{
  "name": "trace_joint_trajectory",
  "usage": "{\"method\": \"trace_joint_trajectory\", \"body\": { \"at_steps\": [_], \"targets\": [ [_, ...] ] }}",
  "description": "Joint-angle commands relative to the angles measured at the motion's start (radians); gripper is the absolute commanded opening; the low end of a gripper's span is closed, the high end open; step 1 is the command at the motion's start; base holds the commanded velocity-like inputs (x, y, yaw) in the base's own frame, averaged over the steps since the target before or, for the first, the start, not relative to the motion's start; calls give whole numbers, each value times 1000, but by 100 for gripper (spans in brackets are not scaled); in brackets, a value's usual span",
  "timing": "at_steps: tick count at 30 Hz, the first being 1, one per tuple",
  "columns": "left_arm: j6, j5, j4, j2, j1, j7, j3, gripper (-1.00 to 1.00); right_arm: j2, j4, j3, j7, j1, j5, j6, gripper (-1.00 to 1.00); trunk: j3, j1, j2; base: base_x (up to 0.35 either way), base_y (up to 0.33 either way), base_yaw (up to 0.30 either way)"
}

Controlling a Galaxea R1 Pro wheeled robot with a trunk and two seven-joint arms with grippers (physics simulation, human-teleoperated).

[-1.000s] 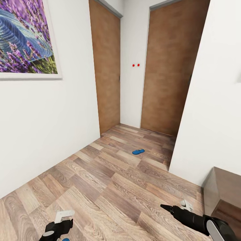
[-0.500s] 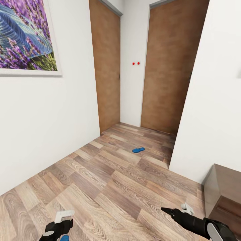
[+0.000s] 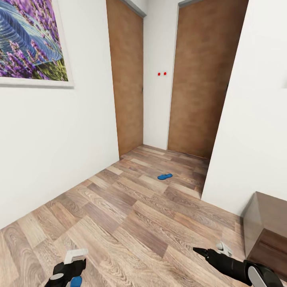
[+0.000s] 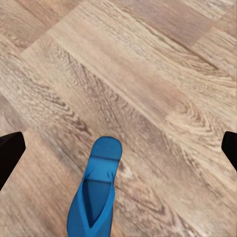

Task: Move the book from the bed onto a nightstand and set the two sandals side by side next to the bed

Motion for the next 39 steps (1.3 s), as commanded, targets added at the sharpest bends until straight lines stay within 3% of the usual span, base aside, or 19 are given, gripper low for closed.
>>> {"method": "trace_joint_trajectory", "body": {
  "at_steps": [1, 14, 25, 36, 37, 39],
  "targets": [
    [-1, 7, -8, 1, 0, 4, 5, 100, 0, 0, -8, -5, 1, -3, 7, 100, -1, 0, 0, 0, 0, 0],
    [-32, 5, -30, -2, -2, 7, 6, 100, -14, 1, -81, -30, 0, -5, 13, 100, -1, 0, 0, 0, 0, 0],
    [-34, 5, -30, -2, -3, 8, 6, 100, -15, 1, -142, -31, 0, -5, 14, 100, -36, 42, -77, 0, 0, 0],
    [-34, 5, -30, -2, -3, 8, 6, 100, -15, 1, -204, -31, 0, -5, 14, 100, -78, 47, -80, 0, 0, 0],
    [-34, 5, -30, -2, -3, 8, 6, 100, -15, 1, -255, -31, 0, -5, 14, 100, -82, 47, -80, 0, 0, 0],
    [-33, 5, -30, -2, -3, 8, 6, 100, -15, 1, -255, -31, 0, -5, 14, 100, -90, 48, -81, 0, 0, 0]
  ]
}}
